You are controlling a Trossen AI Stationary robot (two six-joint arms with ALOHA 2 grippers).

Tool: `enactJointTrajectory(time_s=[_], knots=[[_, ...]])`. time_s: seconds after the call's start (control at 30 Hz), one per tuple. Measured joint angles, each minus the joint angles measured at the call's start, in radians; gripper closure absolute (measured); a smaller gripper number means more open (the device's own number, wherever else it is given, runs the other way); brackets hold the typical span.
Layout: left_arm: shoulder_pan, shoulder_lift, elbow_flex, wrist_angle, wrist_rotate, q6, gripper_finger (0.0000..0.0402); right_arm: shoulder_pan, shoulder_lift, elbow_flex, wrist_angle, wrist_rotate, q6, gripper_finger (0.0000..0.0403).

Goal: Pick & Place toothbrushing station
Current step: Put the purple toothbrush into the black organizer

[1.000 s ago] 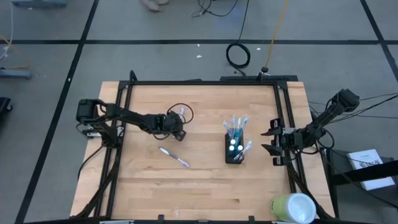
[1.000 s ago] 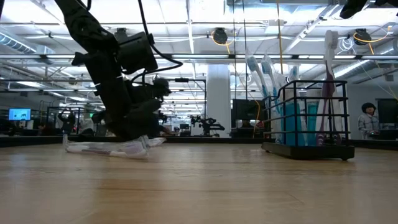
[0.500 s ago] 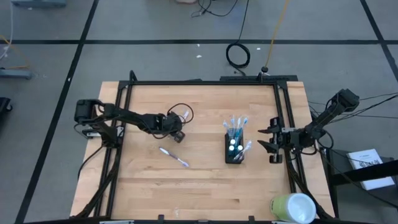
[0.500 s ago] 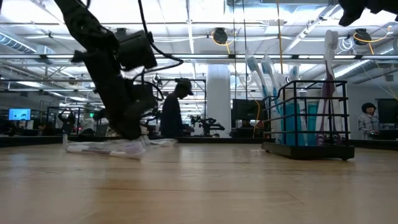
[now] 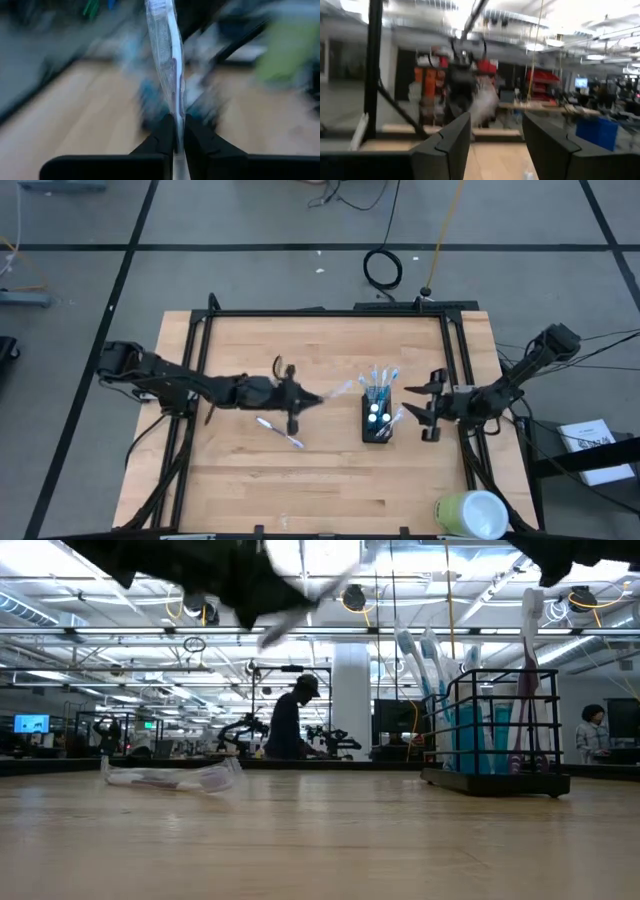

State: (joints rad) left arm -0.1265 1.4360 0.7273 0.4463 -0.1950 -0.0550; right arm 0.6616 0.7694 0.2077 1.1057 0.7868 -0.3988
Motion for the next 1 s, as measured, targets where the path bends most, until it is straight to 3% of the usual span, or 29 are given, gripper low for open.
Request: enactJointTrajectory(time_s=[0.17,0.27,0.4,0.6,0.7,0.83,1.0], knots=[[-0.045,0.041,0.000,0.255,0.060,0.163,0.0383,-0.068,0.112,0.168,-0.286,0.000,0.127,0.0232],[-0.045,0.054,0.001,0.320,0.085,0.179,0.0381,-0.111,0.205,0.251,-0.357,-0.051,0.198,0.0228],[-0.037,0.091,0.001,0.374,0.100,0.173,0.0382,-0.163,0.330,0.322,-0.318,-0.195,0.216,0.0209],[-0.038,0.167,0.040,0.419,0.134,0.165,0.0381,-0.236,0.474,0.366,-0.183,-0.220,0.249,0.0181],[-0.038,0.208,0.079,0.423,0.150,0.166,0.0380,-0.273,0.515,0.367,-0.112,-0.302,0.296,0.0176],[-0.037,0.253,0.116,0.413,0.150,0.184,0.0382,-0.313,0.545,0.367,-0.054,-0.454,0.371,0.0178],[-0.037,0.261,0.121,0.391,0.146,0.185,0.0378,-0.323,0.550,0.367,-0.042,-0.503,0.386,0.0207]])
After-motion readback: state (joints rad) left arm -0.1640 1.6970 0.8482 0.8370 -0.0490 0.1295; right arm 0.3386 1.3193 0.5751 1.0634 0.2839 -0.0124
